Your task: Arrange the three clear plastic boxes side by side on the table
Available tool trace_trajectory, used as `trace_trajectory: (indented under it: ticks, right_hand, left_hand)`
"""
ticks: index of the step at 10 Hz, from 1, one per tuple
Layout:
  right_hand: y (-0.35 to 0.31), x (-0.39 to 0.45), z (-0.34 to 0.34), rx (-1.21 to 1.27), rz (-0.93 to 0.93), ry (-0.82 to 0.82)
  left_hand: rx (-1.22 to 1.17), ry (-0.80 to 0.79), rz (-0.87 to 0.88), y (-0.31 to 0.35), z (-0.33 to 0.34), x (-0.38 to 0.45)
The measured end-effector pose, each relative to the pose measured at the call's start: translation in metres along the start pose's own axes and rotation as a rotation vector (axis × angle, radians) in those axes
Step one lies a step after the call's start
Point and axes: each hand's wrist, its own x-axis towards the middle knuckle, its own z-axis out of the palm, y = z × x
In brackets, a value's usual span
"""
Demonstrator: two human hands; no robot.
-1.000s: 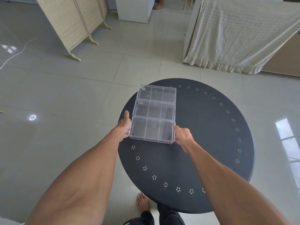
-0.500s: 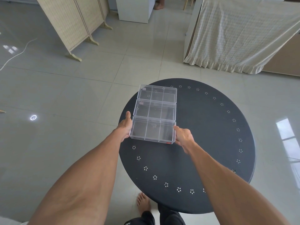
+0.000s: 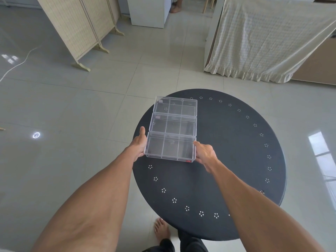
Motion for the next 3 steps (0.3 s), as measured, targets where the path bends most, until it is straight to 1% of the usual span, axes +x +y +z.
trace_trajectory:
  ticks: [2, 3]
  right_hand:
    - [-0.0004, 0.0023, -0.0017, -0.008, -0.039, -0.044]
    - [-0.0026, -0.0059, -0.0055, -0.089, -0.044, 0.004]
  left_hand:
    - [-0.031, -0.03, -0.01, -0.0048, -0.0045, 0.0018]
    - [0.052, 0.081, 0.016, -0.0082, -0.0058, 0.0044]
